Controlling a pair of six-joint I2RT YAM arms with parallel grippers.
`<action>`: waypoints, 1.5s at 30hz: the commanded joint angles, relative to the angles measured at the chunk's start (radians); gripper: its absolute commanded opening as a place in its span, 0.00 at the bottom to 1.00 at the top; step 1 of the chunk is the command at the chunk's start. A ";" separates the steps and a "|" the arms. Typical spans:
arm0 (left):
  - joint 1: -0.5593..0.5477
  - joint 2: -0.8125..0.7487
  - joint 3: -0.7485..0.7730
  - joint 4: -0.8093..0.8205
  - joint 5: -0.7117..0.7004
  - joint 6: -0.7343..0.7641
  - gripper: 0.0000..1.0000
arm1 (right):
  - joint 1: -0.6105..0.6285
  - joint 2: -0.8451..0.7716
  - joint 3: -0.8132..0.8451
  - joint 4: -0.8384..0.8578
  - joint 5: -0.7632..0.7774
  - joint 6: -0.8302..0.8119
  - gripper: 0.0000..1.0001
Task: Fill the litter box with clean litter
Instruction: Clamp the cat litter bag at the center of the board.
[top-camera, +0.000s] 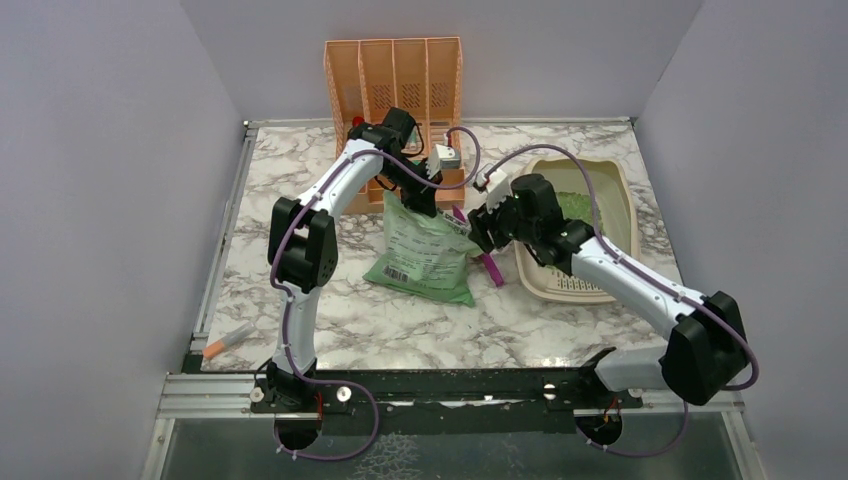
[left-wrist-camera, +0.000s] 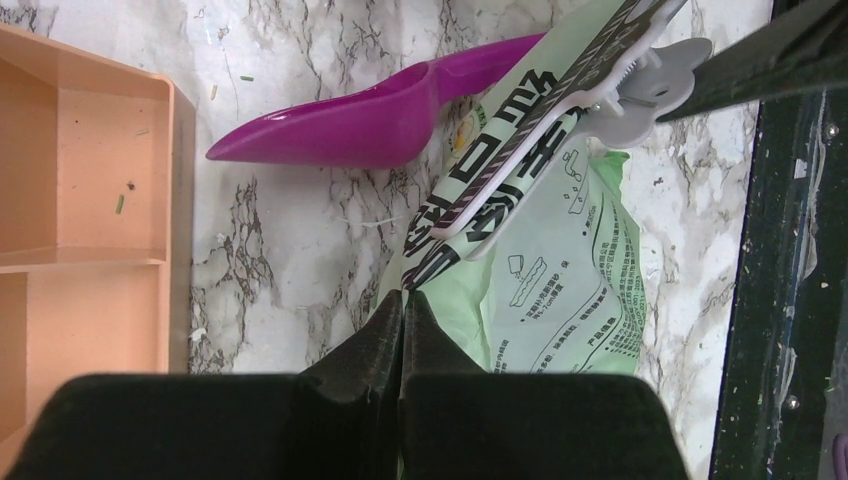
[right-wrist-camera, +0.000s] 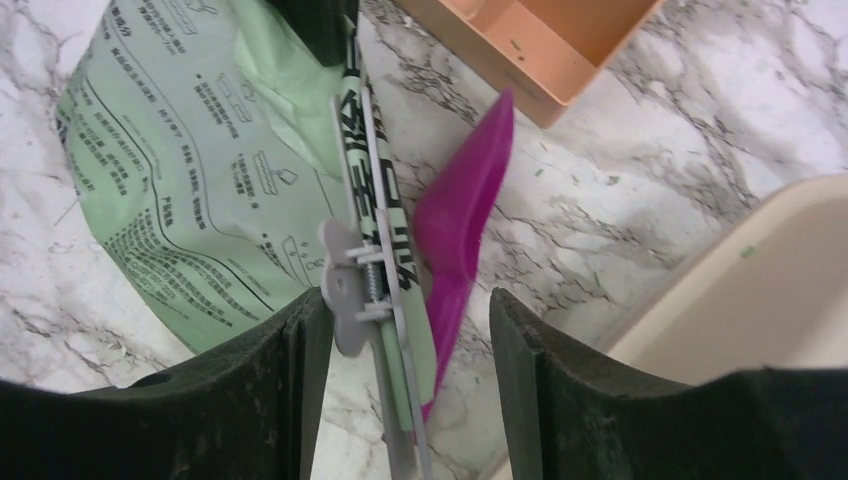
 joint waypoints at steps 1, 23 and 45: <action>-0.006 -0.030 0.021 -0.007 0.043 0.016 0.00 | 0.001 -0.108 -0.041 0.037 0.107 0.053 0.63; -0.001 -0.023 0.029 -0.007 0.067 0.010 0.00 | -0.001 -0.086 -0.087 0.123 -0.111 -0.057 0.46; -0.002 -0.016 0.045 -0.011 0.079 -0.002 0.00 | 0.001 0.022 -0.099 0.360 -0.144 -0.060 0.17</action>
